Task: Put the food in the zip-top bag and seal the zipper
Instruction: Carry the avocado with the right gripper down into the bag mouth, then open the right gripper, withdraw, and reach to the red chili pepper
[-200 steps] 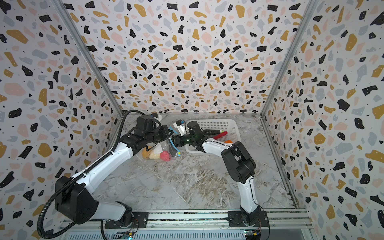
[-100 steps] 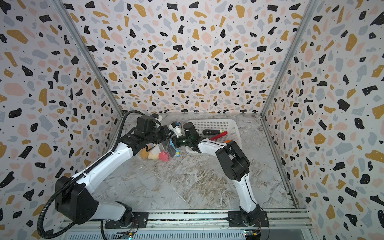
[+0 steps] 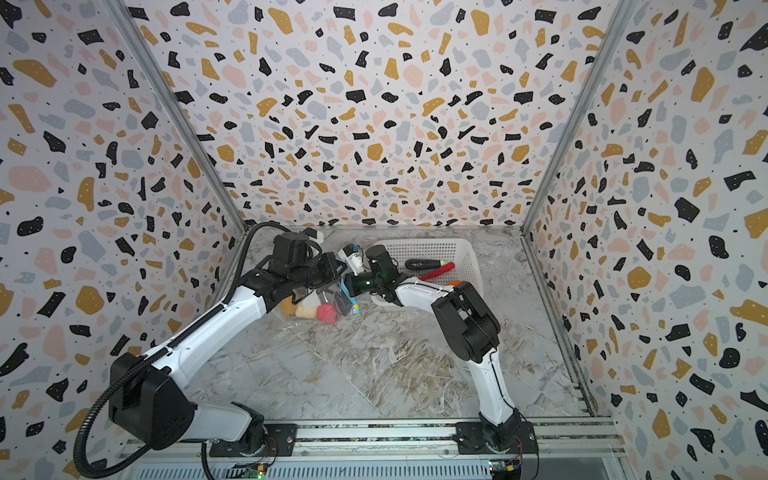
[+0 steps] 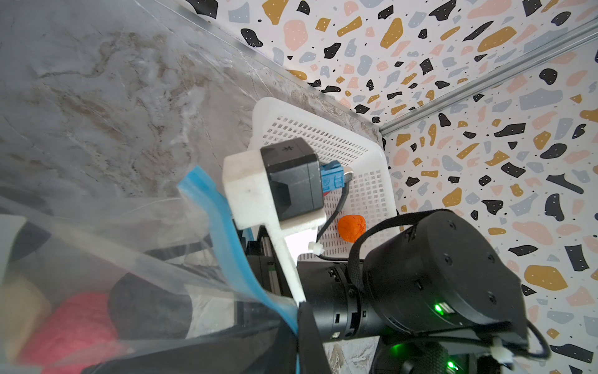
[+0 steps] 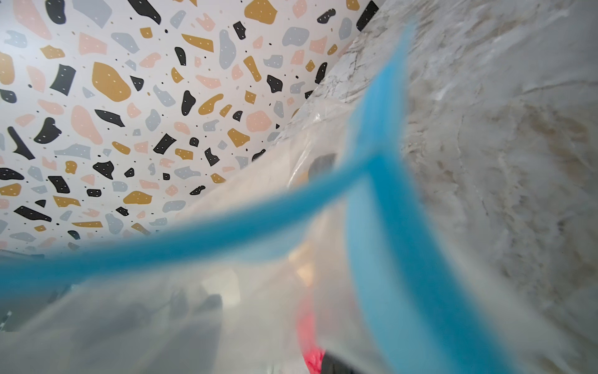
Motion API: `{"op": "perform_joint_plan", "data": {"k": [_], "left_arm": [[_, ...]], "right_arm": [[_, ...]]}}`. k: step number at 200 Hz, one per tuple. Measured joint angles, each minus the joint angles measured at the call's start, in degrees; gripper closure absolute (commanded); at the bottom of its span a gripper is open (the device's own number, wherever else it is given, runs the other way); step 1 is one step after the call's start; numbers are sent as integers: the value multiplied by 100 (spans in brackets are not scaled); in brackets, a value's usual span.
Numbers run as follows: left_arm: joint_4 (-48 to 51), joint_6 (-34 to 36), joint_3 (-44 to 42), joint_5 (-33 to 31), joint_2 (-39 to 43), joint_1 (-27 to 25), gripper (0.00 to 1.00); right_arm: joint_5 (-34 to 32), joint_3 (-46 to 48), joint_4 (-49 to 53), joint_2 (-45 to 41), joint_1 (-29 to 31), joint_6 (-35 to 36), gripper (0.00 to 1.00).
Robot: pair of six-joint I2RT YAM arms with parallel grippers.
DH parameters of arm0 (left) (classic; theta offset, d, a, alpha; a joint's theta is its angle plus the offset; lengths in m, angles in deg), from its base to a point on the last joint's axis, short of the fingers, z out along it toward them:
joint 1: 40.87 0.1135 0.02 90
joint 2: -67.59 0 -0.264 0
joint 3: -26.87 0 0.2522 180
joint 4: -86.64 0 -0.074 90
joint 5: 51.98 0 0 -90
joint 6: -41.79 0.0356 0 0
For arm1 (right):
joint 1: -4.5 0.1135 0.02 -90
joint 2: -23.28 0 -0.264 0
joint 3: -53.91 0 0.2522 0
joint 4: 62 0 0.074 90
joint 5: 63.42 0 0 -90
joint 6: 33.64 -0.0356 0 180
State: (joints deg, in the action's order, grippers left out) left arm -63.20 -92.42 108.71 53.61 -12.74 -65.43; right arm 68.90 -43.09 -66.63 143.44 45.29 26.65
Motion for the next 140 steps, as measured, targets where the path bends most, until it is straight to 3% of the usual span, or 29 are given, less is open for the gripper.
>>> {"op": "perform_joint_plan", "data": {"k": [39, 68, 102, 140], "left_arm": [[-83, 4, -22, 20, 0, -7, 100], [-155, 4, -22, 24, -7, -37, 100], [-197, 4, -22, 22, -111, -37, 100], [-236, 7, -22, 26, -243, -37, 100]], "right_arm": [[-778, 490, 1126, -1071, -192, 417, 29], [-1523, 667, 1757, -1810, -774, 780, 30], [-2229, 507, 2553, -1816, -1405, 977, 30], [-2889, 507, 3366, -1722, -1609, 820, 30]]}}
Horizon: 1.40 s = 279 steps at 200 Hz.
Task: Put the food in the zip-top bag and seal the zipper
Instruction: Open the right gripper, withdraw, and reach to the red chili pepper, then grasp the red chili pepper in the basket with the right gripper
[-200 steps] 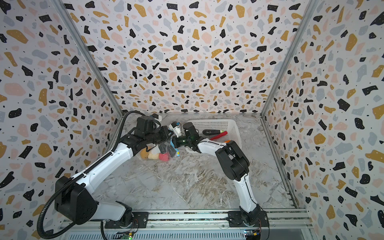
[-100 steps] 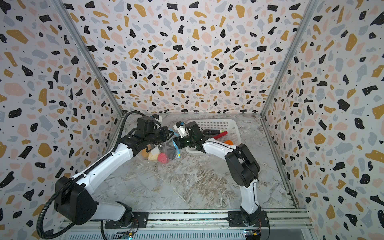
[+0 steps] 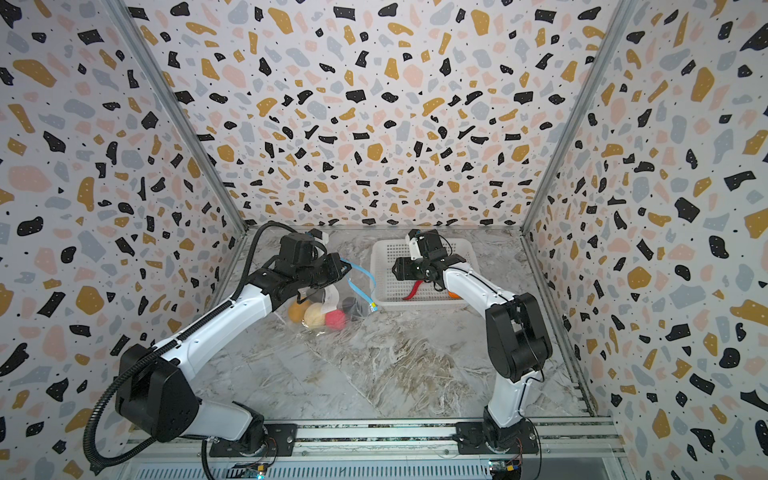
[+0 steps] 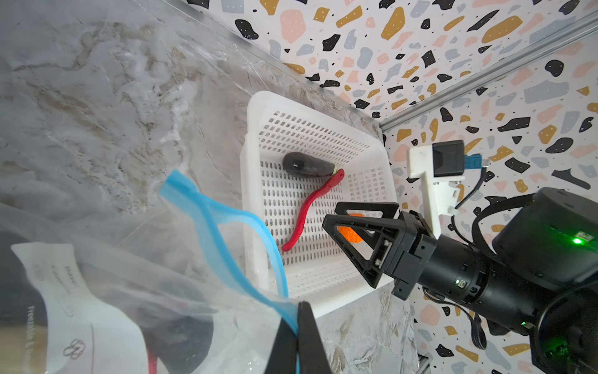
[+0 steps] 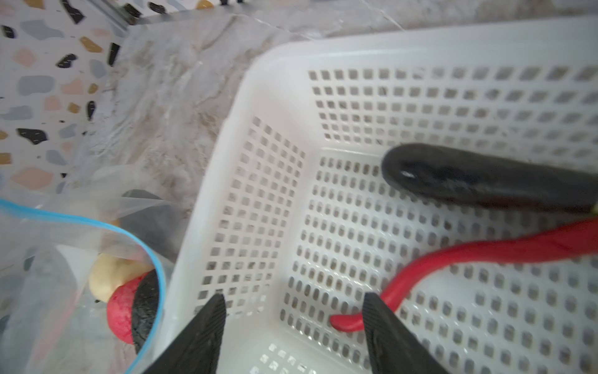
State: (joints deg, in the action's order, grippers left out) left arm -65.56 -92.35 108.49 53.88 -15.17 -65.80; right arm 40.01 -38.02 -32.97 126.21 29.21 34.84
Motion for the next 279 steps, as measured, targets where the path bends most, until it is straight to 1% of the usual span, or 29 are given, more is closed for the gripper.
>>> {"op": "perform_joint_plan", "data": {"k": [20, 37, 62, 79, 101, 129, 162, 193, 226, 279], "left_arm": [[-2, 2, 0, 11, -4, 0, 100], [-2, 4, 0, 17, -4, 0, 100], [0, 17, 0, 22, -4, 0, 100], [0, 35, 2, 26, -4, 0, 100], [0, 55, 2, 44, -4, 0, 100], [0, 63, 2, 68, -4, 0, 100], [0, 66, 2, 85, -26, 0, 100], [0, 66, 2, 96, -28, 0, 100], [-4, 66, 2, 125, -39, 0, 100], [-7, 68, 2, 127, -57, 2, 100]], "right_arm": [[-424, -2, 299, 22, -197, -243, 30], [-763, -2, 433, 105, -485, -492, 30], [-1058, -26, 470, 337, -881, -745, 30], [-1255, -232, 511, 638, -1093, -826, 31], [-1399, -627, 581, 1056, -1191, -863, 32], [-1401, -1016, 621, 1467, -1228, -896, 34], [-1272, -1381, 660, 1825, -1233, -940, 39], [-1145, -1414, 688, 1941, -1233, -981, 46], [-1106, -1412, 702, 1969, -1233, -1040, 50], [-957, -1458, 638, 2151, -1233, -1119, 51]]}}
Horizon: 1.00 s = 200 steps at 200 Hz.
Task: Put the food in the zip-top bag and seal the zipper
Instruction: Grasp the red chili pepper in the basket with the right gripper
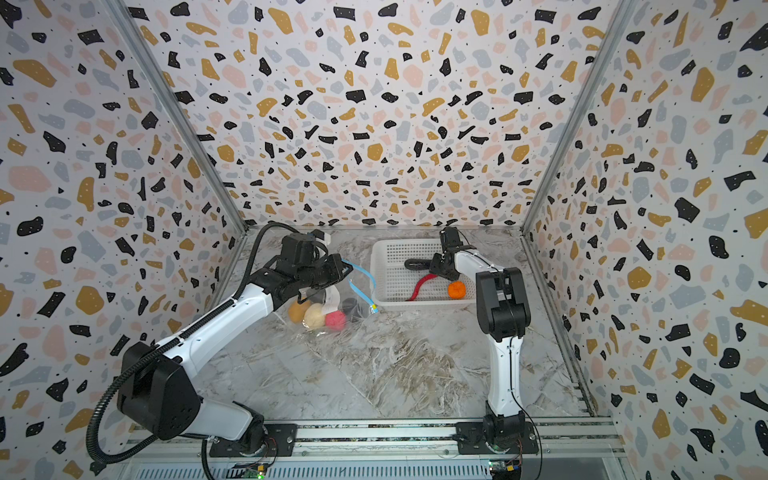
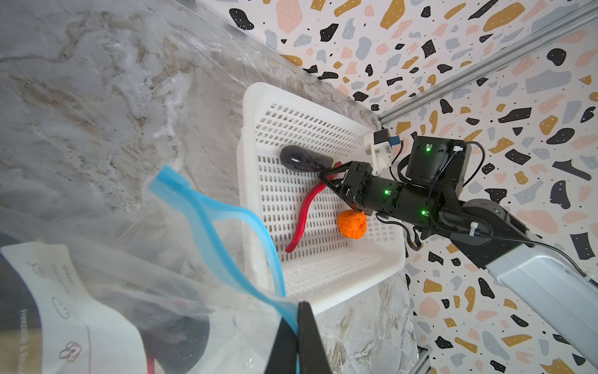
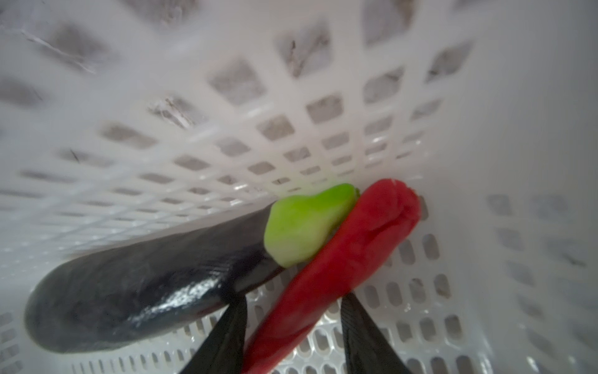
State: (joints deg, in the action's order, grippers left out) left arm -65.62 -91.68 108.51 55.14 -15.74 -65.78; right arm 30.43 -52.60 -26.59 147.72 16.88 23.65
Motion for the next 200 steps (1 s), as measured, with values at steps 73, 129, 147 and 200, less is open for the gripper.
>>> {"op": "perform_joint_plan", "data": {"k": [73, 129, 147, 200], "left_arm": [[-2, 37, 0, 0, 0, 7, 100], [-4, 39, 0, 11, 0, 11, 100], [-4, 39, 0, 22, 0, 13, 100], [0, 39, 2, 26, 0, 13, 100]], "right_arm": [[595, 39, -437, 118, -107, -271, 72], [1128, 487, -984, -81, -249, -498, 76], [1327, 684, -1224, -199, -278, -592, 77], [1906, 1307, -2059, -691, -417, -1058, 81]]}}
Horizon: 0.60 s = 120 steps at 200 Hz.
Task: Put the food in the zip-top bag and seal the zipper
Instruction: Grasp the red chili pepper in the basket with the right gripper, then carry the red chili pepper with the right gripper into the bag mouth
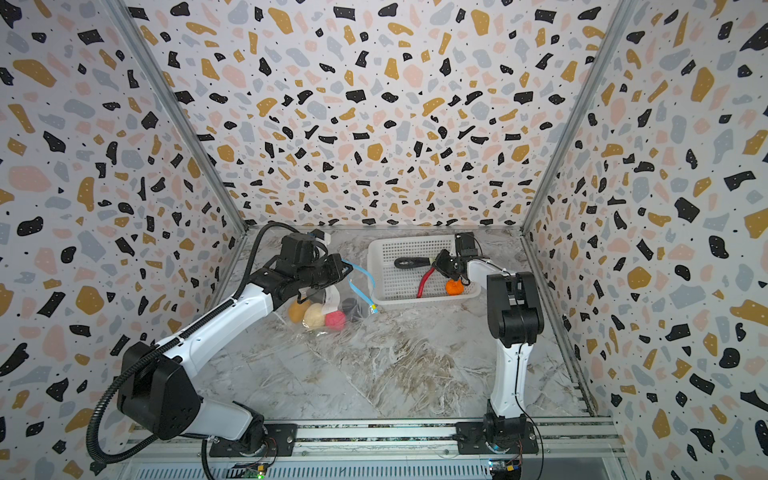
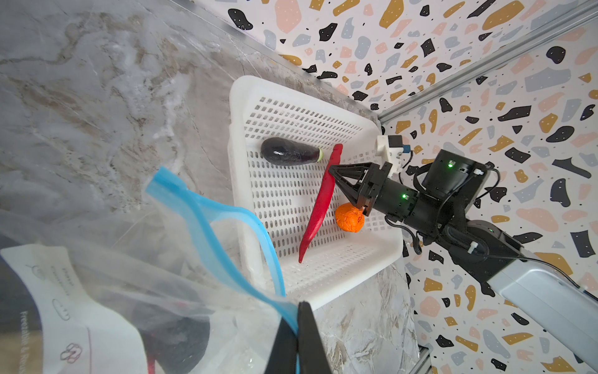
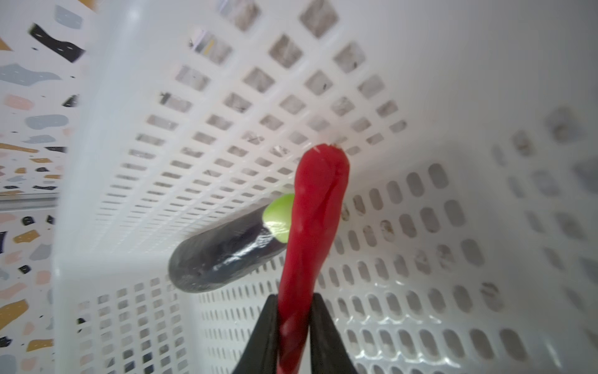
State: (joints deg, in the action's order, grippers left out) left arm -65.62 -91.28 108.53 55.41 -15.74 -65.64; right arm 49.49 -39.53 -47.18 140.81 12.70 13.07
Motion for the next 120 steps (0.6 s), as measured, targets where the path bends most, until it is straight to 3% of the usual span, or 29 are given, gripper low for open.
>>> {"op": "perform_joint_plan", "data": {"k": [86, 120], "left_arm": [[101, 0, 275, 35, -205, 2, 100], [162, -2, 382, 39, -251, 2, 100]], "right_arm": [[149, 1346, -1912, -1851, 9, -498, 81], [-186, 2326, -3001, -2522, 271, -874, 80]]}}
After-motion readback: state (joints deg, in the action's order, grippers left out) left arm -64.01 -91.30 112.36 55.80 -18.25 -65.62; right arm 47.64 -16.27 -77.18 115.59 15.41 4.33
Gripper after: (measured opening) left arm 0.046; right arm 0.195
